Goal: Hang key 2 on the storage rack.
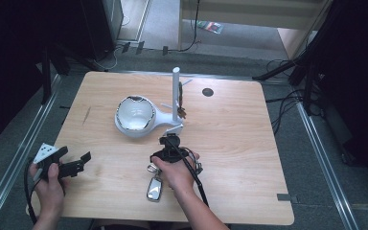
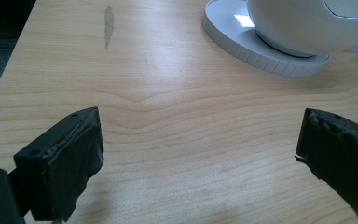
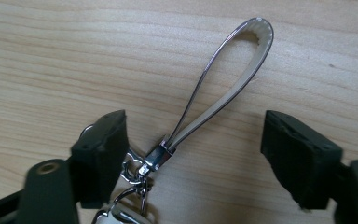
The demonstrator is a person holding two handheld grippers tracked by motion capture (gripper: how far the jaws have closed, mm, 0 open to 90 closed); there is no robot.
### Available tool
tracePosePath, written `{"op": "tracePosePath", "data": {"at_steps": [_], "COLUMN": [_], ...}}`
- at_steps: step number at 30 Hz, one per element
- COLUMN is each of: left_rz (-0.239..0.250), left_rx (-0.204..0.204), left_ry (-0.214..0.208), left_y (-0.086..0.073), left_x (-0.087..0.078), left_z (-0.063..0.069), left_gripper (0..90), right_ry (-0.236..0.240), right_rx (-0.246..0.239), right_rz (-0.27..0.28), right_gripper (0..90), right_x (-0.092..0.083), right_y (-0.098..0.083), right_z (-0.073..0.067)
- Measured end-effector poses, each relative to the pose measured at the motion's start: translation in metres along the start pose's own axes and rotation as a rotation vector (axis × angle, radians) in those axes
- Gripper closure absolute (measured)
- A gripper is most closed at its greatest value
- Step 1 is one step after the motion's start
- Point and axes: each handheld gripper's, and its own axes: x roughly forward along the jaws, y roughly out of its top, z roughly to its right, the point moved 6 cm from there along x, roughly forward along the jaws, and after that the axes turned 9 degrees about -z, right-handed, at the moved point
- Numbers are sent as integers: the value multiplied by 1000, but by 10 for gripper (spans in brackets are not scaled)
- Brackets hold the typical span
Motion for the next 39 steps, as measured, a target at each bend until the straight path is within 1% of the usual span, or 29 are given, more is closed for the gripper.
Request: {"op": "tracePosePath", "data": {"at_steps": [1, 3, 5, 8, 9, 11, 12, 15, 18, 21, 22, 24, 25, 28, 30, 31, 34, 37, 39], "left_rz": [1, -1, -1, 2, 2, 6, 5, 0, 1, 0, -1, -1, -1, 1, 0, -1, -1, 0, 1], "left_rx": [-1, -2, -1, -6, -8, -11, -11, -8, -9, -9, -9, -9, -9, -8, -7, -7, -6, -5, -6], "left_ry": [-1, -4, -7, -17, -20, -23, -23, -23, -23, -24, -24, -25, -25, -25, -25, -25, -25, -24, -23], "left_y": [0, 0, 0, 0, 0, 0, 0, 0, 0, 0, 0, 0, 0, 0, 0, 0, 0, 0, 0], "left_x": [0, 0, 0, 0, -1, -1, -1, -1, -1, 0, 0, 0, 0, -1, -1, -1, 0, 0, 0], "left_z": [0, 0, 0, 0, -1, -1, -1, -1, -1, -1, -1, -1, -1, -1, -1, 0, 0, 0, 0], "left_gripper": [11, 11, 11, 11, 11, 11, 11, 11, 11, 11, 11, 11, 11, 11, 11, 11, 11, 11, 11], "right_ry": [-10, -32, -46, -61, -66, -76, -78, -84, -87, -74, -74, -59, -59, -40, -25, -23, -5, 4, 3], "right_rx": [-2, 12, 9, 19, 21, 16, 23, 15, 9, -2, 4, -5, -10, -26, -25, -41, -47, -53, -65], "right_rz": [-2, -3, -3, 6, 6, 8, 8, 22, 21, 30, 30, 33, 30, 51, 73, 80, 104, 133, 166], "right_gripper": [293, 377, 423, 501, 513, 560, 594, 672, 716, 798, 811, 833, 842, 858, 860, 860, 864, 871, 872], "right_x": [1, 3, 4, 3, 3, 3, 3, 3, 2, 3, 2, 3, 2, 0, -3, -5, -9, -14, -18], "right_y": [0, 0, 0, 0, 0, 0, 0, 1, 2, 2, 2, 1, 0, 0, -1, -1, -1, -2, -2], "right_z": [0, 0, 0, 1, 1, 2, 2, 4, 4, 3, 3, 2, 2, 0, -2, -2, -2, -2, -3]}}
